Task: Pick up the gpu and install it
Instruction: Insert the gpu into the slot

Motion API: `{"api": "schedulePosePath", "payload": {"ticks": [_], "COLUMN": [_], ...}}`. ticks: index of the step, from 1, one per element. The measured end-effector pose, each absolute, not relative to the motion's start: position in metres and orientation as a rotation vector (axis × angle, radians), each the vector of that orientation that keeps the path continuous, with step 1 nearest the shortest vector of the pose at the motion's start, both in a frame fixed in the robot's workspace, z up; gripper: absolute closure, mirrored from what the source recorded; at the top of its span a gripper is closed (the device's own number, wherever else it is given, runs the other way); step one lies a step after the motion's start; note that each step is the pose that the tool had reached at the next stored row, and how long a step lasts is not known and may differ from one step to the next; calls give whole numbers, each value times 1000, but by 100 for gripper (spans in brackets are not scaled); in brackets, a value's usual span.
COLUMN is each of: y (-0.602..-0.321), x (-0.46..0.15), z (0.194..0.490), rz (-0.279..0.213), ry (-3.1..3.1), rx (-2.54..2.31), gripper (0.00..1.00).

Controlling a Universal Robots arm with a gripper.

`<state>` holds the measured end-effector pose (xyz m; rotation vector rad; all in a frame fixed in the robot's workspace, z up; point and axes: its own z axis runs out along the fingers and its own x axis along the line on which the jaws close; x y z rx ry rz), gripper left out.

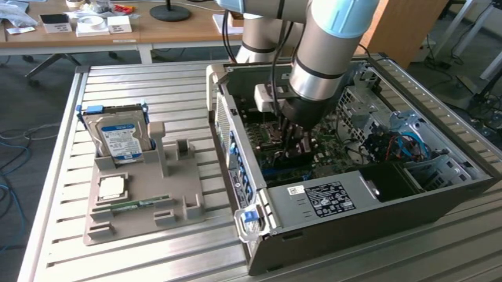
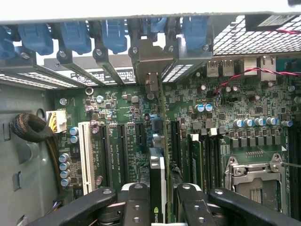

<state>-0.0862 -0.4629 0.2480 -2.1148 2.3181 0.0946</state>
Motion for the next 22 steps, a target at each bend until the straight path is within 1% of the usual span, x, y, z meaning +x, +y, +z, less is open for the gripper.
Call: {"api": "schedulePosePath", "payload": {"ticks": [22], "y": [-463], "x": [-87], "z": [245], "rz": [97], "ry": [2318], "rx": [-2115], "gripper": [73]}}
